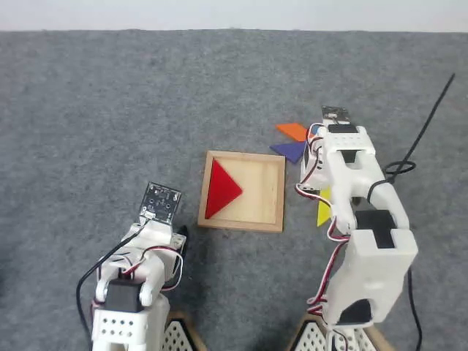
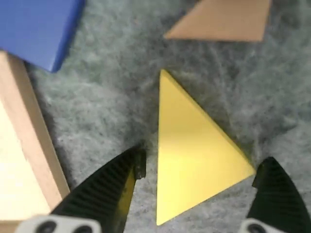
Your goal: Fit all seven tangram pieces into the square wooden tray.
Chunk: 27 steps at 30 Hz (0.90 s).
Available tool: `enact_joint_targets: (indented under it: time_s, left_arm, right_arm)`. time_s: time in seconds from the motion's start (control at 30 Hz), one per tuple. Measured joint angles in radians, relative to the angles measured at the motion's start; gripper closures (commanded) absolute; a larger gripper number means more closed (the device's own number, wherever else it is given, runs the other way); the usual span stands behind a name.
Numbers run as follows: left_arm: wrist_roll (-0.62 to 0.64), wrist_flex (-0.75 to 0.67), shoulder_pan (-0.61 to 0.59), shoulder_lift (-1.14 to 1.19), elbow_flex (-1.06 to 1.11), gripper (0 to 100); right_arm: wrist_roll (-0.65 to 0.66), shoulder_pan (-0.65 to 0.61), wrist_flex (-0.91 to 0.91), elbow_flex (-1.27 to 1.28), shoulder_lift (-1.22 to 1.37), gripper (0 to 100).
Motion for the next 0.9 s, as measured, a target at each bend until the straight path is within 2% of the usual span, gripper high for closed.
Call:
enact_joint_targets:
  time_s: [0.3, 0.5, 0.9]
  left_arm:
    - [0.0, 0.0, 0.0, 0.0, 0.0, 86]
    - [0.0, 0.0, 0.0, 0.0, 0.0, 86]
    - [0.0, 0.0, 0.0, 0.0, 0.0, 86]
  right_arm:
    - [-0.012, -0.005, 0.0, -0.006, 0.008, 64.2]
    - [-0.012, -0.005, -0.015, -0.006, 0.008, 74.9]
    - [-0.012, -0.005, -0.015, -0.018, 0.031, 75.3]
